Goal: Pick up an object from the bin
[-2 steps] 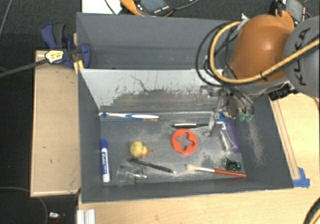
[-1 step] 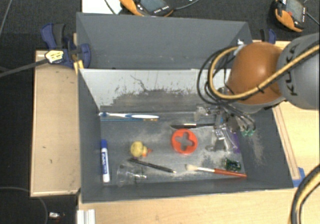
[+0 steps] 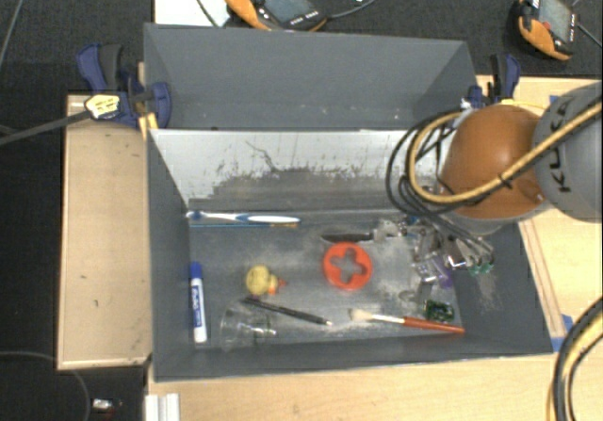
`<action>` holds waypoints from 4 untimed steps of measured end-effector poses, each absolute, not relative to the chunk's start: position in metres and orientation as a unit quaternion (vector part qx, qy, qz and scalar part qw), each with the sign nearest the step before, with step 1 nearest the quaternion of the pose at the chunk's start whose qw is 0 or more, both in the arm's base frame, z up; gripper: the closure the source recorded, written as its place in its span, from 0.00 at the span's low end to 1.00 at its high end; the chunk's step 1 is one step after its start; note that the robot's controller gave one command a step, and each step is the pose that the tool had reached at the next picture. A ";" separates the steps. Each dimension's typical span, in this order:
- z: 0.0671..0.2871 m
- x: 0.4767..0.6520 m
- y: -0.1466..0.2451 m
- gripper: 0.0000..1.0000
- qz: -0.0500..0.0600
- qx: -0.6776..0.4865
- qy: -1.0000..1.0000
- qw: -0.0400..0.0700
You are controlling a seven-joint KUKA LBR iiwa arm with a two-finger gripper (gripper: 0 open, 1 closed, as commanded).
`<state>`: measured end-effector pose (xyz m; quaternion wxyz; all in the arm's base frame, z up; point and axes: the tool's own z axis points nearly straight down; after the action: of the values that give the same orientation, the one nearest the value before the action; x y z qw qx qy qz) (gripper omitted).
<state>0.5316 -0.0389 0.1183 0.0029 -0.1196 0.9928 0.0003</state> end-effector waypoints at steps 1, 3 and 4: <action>0.070 0.528 0.009 0.00 0.002 -0.076 0.997 0.003; 0.073 0.517 0.017 1.00 -0.001 -0.091 0.996 0.006; 0.124 0.511 0.022 1.00 0.000 -0.103 0.995 0.008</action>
Offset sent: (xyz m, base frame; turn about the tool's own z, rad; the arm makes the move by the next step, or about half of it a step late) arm -0.0164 0.0557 -0.0465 0.0549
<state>0.5114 0.0220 0.1236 0.0078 -0.1030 0.9947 -0.0005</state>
